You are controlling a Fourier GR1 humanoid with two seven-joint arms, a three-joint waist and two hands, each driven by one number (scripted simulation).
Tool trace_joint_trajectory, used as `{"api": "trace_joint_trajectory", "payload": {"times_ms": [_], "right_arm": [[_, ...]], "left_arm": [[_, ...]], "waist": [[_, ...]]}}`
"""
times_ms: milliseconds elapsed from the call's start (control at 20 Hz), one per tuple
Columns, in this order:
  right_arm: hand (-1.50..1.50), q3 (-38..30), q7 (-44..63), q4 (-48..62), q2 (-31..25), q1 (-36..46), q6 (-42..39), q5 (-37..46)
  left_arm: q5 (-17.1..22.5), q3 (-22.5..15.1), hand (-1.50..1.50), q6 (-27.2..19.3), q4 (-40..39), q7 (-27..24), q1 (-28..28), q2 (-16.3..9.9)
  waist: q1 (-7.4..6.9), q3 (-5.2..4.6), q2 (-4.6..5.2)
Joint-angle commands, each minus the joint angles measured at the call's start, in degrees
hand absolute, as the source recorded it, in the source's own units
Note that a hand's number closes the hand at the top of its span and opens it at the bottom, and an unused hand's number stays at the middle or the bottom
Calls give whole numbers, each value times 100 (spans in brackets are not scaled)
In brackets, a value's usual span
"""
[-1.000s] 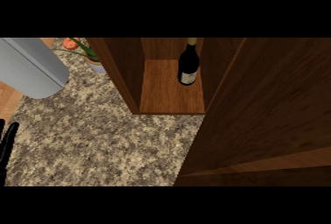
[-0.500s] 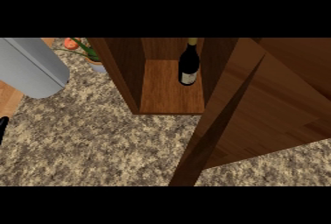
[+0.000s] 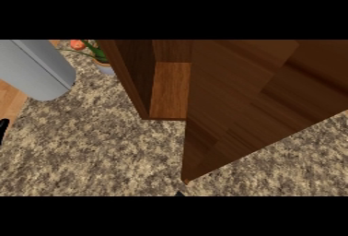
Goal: Pick up the wine, place it into the cabinet and close the cabinet
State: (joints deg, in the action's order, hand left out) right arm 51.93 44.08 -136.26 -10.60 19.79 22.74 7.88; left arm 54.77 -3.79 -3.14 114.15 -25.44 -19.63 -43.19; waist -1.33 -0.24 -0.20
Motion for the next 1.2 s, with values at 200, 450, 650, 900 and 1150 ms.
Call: {"api": "trace_joint_trajectory", "payload": {"times_ms": [200, 450, 650, 900, 1150], "right_arm": [[150, -279, -14, 1372, 1001, 1734, 656, -677], [150, -1053, -117, 2227, 1023, 2913, 849, -1322], [150, -1541, -559, 3457, 1046, 3970, 871, -1905], [150, -1948, -1074, 4548, 1055, 4488, 347, -1777], [150, -2363, -1842, 6108, 1058, 5143, 217, -1821]], "left_arm": [[-230, -244, -150, -12, -210, 41, 340, 262], [76, 88, -150, -118, 76, 378, 408, 109], [-56, -184, -150, -394, -236, 549, 973, 373], [-508, -269, -150, -398, 17, 281, 480, 620], [-312, 58, -150, -175, -226, 397, 626, 583]], "waist": [[-91, -3, 59], [-211, 5, 50], [-77, 11, 82], [-9, 19, 36], [-75, 15, 64]]}}
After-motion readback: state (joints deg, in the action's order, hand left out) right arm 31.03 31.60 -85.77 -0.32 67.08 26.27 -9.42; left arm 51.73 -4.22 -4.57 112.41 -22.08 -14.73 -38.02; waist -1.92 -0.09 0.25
